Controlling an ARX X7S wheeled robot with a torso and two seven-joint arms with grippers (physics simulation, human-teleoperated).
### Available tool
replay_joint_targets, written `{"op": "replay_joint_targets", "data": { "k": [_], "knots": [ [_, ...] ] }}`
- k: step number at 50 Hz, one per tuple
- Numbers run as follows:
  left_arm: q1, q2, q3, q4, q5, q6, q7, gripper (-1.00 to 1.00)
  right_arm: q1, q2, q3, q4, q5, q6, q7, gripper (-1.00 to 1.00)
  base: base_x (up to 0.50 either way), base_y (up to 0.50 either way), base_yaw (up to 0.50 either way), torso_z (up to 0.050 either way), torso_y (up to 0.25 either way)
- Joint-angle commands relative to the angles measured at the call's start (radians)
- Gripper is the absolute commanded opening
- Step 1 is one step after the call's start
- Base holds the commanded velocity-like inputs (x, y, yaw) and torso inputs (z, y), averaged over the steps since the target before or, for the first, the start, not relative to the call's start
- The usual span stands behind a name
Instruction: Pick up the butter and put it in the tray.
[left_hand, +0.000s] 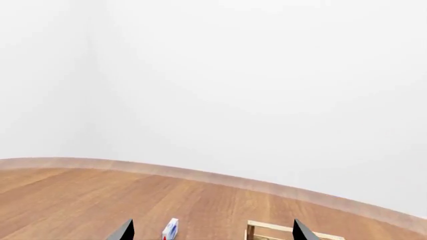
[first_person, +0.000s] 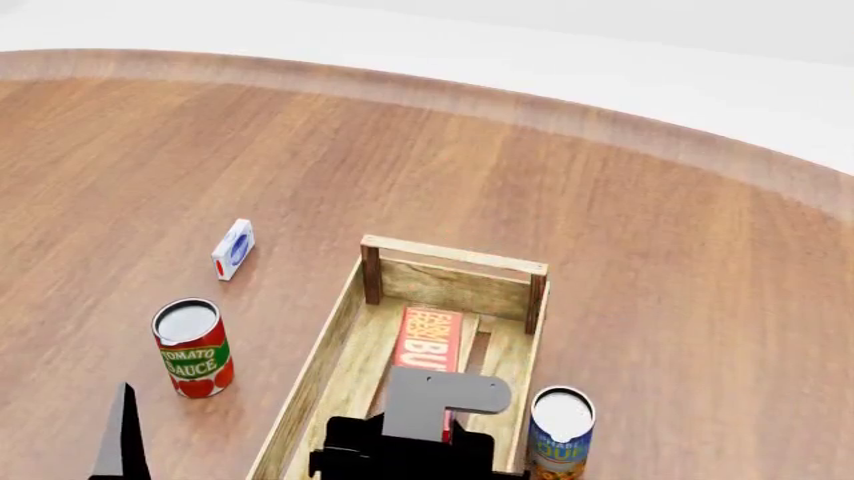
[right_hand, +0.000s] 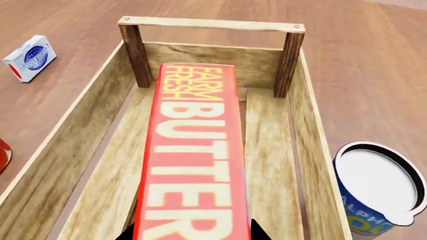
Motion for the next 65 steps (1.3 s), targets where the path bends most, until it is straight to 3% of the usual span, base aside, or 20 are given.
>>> {"op": "replay_joint_targets", "data": {
  "k": [1, 14, 15, 33, 50, 58, 65],
  "knots": [
    [-0.002, 0.009, -0.008, -0.009, 0.008, 0.008, 0.011, 1.00, 0.007, -0.011, 0.021, -0.003, -0.096, 0.014, -0.031, -1.00, 0.00, 0.00, 0.00, 0.000, 0.000],
    [0.000, 0.006, -0.004, -0.007, 0.008, 0.009, 0.008, 1.00, 0.011, -0.011, 0.022, -0.010, -0.089, 0.006, -0.064, -1.00, 0.00, 0.00, 0.00, 0.001, 0.002],
    [0.000, 0.006, -0.004, -0.007, 0.008, 0.009, 0.008, 1.00, 0.011, -0.011, 0.022, -0.011, -0.089, 0.004, -0.070, 1.00, 0.00, 0.00, 0.00, 0.000, 0.000],
    [0.001, 0.002, 0.001, -0.003, 0.007, 0.010, 0.003, 1.00, 0.015, -0.011, 0.020, -0.017, -0.072, -0.018, -0.093, 1.00, 0.00, 0.00, 0.00, 0.000, 0.000],
    [0.001, -0.003, 0.000, 0.003, 0.003, 0.009, -0.002, 1.00, 0.065, -0.007, 0.021, -0.096, -0.143, -0.078, -0.015, 1.00, 0.00, 0.00, 0.00, 0.000, 0.000],
    [-0.003, -0.003, 0.003, -0.005, 0.006, 0.011, -0.002, 1.00, 0.111, 0.172, -0.020, -0.451, -0.233, -0.093, 0.174, 1.00, 0.00, 0.00, 0.00, 0.000, 0.000],
    [-0.006, -0.002, 0.008, -0.016, 0.010, 0.014, 0.000, 1.00, 0.107, 0.286, -0.052, -0.628, -0.350, -0.153, 0.253, 1.00, 0.00, 0.00, 0.00, 0.000, 0.000]
  ]
}}
